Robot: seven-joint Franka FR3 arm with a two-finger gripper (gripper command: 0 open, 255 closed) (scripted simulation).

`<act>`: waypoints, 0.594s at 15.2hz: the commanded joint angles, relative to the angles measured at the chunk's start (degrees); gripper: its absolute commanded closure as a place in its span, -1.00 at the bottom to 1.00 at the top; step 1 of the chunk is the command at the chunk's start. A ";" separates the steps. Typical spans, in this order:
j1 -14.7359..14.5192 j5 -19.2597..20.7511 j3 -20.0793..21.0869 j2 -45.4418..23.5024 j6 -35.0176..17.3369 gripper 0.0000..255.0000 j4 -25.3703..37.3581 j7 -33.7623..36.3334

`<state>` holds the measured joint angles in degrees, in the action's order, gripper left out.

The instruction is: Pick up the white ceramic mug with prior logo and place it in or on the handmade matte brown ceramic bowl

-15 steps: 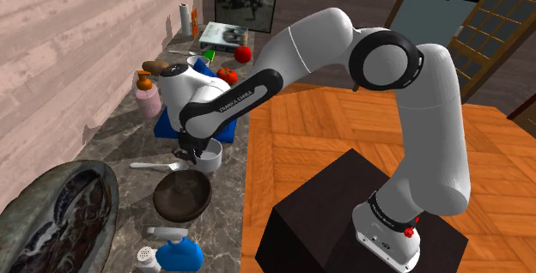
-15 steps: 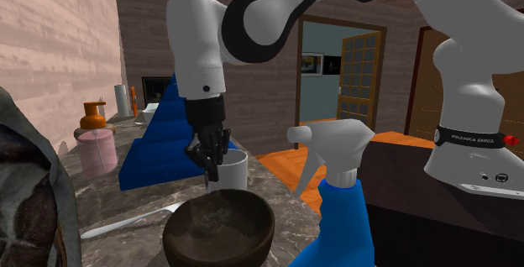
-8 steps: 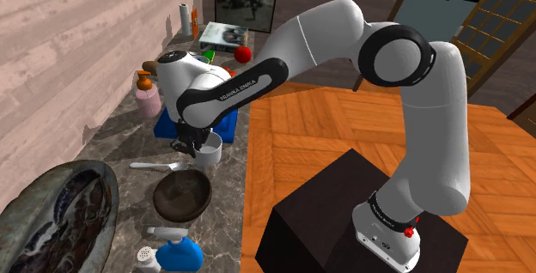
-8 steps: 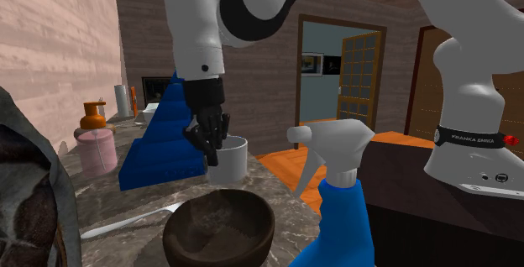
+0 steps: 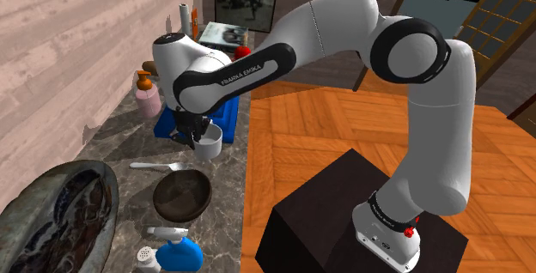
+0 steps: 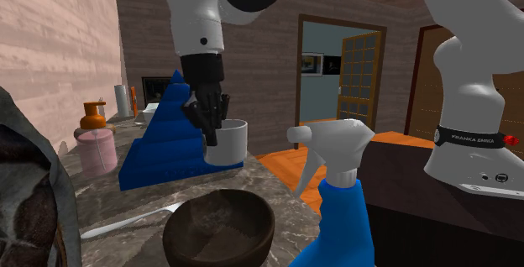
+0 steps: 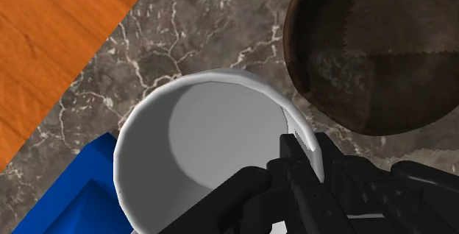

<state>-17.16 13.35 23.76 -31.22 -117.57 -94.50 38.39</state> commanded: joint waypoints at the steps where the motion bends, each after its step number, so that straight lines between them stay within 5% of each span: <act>1: 0.18 -0.34 0.18 0.72 1.20 1.00 0.51 -0.31; 5: 0.37 -0.99 0.56 2.08 3.58 1.00 1.63 -0.70; 9: -3.44 -0.76 1.67 1.35 5.30 1.00 3.89 3.77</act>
<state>-19.81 12.57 25.16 -29.87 -112.56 -90.85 41.12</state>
